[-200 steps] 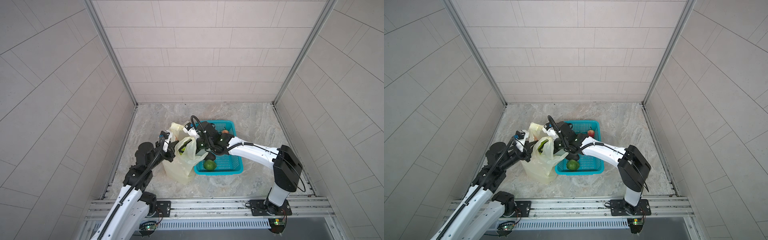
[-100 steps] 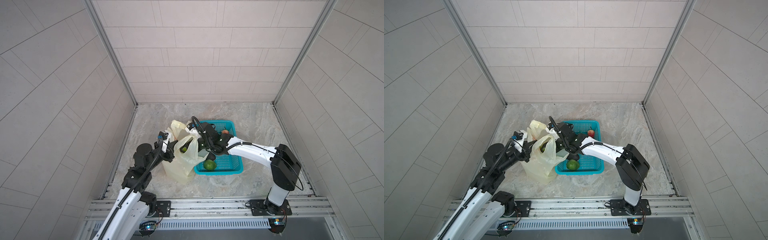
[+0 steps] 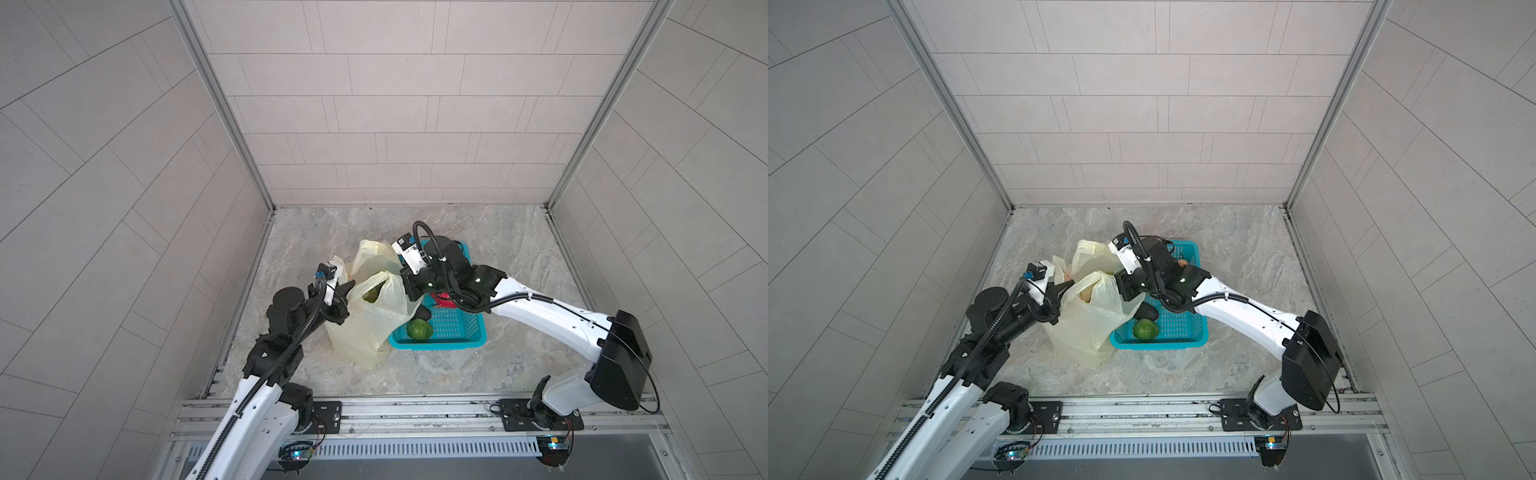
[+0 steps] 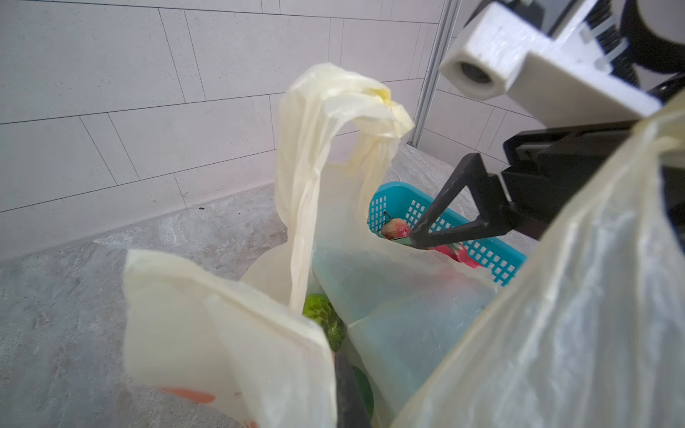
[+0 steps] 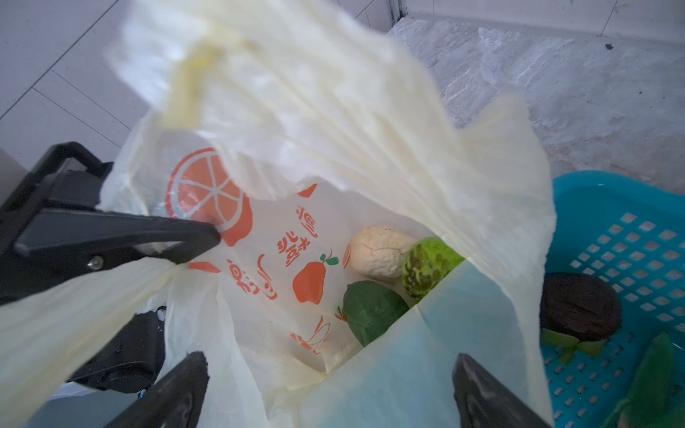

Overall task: Place the fruits into the plastic bag
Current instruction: Place the fruit in the plastic bag, then pick up the fruit from the bin.

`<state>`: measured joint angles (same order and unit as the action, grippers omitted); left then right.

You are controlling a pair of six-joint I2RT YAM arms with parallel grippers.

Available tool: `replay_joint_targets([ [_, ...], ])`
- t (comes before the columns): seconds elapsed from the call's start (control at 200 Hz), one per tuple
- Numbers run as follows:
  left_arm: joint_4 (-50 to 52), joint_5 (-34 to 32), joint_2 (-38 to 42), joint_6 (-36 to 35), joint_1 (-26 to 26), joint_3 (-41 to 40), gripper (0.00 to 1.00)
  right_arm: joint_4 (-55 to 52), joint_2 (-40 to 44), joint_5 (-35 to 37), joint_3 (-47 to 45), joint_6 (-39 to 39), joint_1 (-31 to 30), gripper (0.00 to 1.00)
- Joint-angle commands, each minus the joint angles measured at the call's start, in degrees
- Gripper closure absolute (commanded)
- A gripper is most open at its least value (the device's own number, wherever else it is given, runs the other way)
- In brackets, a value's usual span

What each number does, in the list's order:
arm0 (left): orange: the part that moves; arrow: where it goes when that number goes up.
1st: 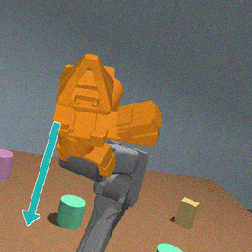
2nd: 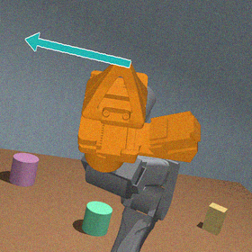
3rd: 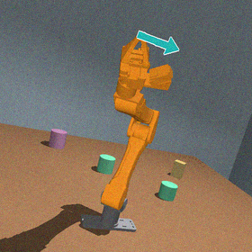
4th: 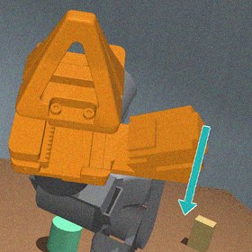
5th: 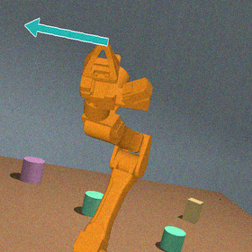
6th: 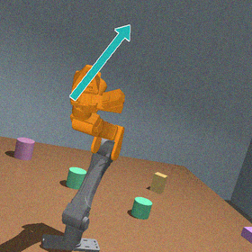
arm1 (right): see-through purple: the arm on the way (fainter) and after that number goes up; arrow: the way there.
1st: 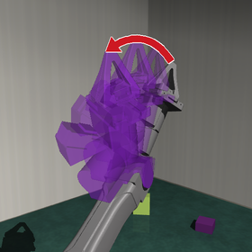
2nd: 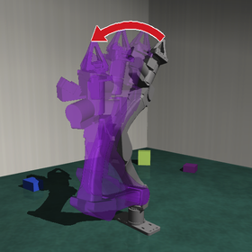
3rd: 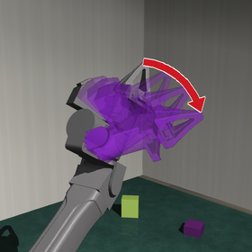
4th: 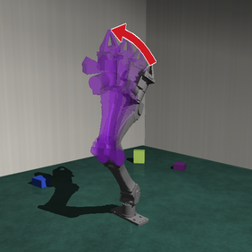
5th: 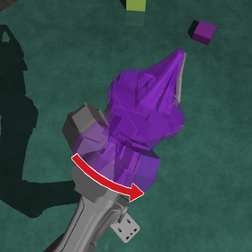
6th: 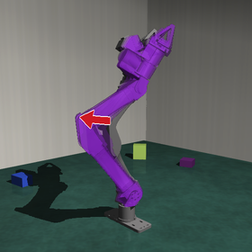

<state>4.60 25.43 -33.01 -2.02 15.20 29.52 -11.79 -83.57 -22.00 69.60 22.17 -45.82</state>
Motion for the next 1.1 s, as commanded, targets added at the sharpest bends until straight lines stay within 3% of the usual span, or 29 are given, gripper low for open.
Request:
replay_joint_targets([
  [0.0, -0.50, -0.07, 0.23, -1.01, 0.18, -0.44, 1.00, -1.94, 4.13, 0.80, -2.00, -1.34, 1.30, 0.01],
  [0.22, -0.11, -0.12, 0.41, -1.32, 0.23, -0.43, 1.00, -3.42, 9.21, 4.48, -4.85, -0.86, 6.68, 0.01],
  [0.33, 0.06, -0.12, 0.50, -1.49, 0.21, -0.34, 1.00, -5.38, 10.77, 10.06, -5.46, -1.87, 8.34, 0.01],
  [0.565, 0.37, -0.21, 0.97, -1.98, 0.20, -0.16, 1.00, -12.20, 9.68, 17.11, -6.71, -2.99, 10.49, 0.05],
  [0.881, 0.26, -0.87, 1.21, -2.51, 0.18, -0.43, 1.00, -10.41, 6.06, 7.92, -15.01, -1.23, 8.34, 0.28],
  [1.096, 0.44, -0.49, 0.76, -2.55, 0.20, 0.01, 1.00, -9.33, -0.90, 7.65, -13.96, 0.24, 5.04, 0.31],
])
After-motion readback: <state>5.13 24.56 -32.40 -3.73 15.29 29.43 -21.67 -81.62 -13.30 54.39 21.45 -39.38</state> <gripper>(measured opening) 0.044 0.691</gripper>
